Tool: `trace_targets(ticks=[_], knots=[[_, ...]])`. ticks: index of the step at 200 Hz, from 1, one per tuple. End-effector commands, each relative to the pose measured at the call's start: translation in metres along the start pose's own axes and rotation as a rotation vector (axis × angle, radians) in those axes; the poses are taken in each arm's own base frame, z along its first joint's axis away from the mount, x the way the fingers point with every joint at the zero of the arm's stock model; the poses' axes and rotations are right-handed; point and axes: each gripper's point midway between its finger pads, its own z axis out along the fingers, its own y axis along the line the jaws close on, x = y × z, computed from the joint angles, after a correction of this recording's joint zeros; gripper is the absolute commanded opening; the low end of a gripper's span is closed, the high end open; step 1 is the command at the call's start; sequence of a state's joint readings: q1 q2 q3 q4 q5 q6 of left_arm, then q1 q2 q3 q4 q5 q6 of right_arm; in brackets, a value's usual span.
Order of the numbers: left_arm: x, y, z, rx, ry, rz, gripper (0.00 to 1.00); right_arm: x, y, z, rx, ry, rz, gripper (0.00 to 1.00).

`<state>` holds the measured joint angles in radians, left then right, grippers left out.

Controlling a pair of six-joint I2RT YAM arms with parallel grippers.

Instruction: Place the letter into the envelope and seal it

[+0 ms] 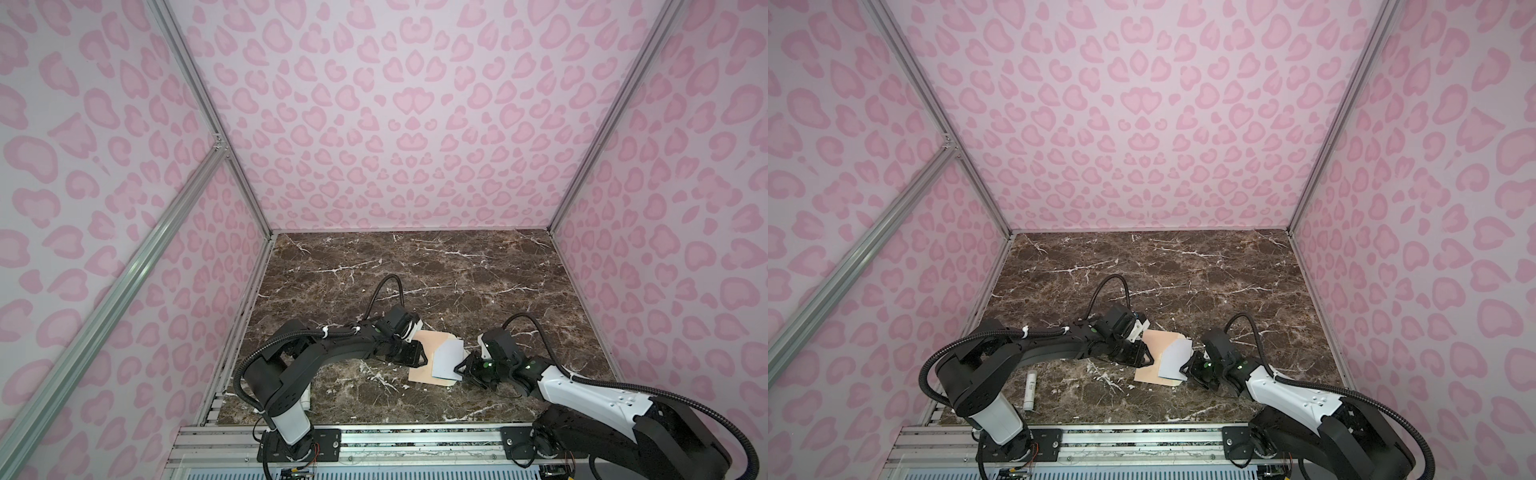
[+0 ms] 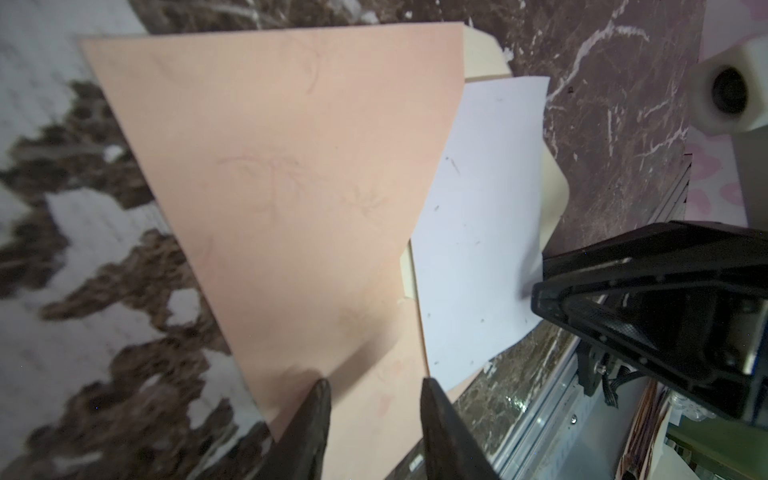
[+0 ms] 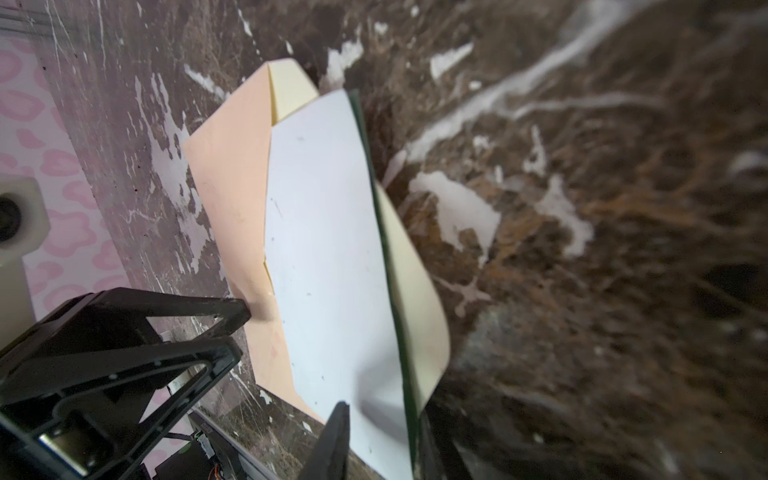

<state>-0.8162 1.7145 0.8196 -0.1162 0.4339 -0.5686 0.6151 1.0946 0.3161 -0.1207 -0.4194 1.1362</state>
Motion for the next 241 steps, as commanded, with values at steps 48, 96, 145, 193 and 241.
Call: trace_targets(ticks=[48, 96, 145, 193, 241], knots=[[0.03, 0.039, 0.002, -0.167, 0.089, -0.06, 0.4, -0.007, 0.003, -0.002, 0.021, -0.03, -0.035, 0.02], [0.03, 0.04, 0.002, -0.17, 0.091, -0.06, 0.4, -0.017, 0.003, -0.02, 0.132, -0.064, -0.161, 0.0], [0.031, 0.042, 0.002, -0.179, 0.096, -0.057, 0.4, -0.023, -0.001, -0.026, 0.191, -0.064, -0.22, 0.0], [0.031, 0.044, 0.003, -0.191, 0.102, -0.052, 0.41, -0.025, -0.005, -0.026, 0.185, -0.051, -0.205, 0.02], [0.032, 0.045, 0.003, -0.198, 0.109, -0.051, 0.41, -0.027, -0.009, -0.028, 0.191, -0.046, -0.197, 0.18]])
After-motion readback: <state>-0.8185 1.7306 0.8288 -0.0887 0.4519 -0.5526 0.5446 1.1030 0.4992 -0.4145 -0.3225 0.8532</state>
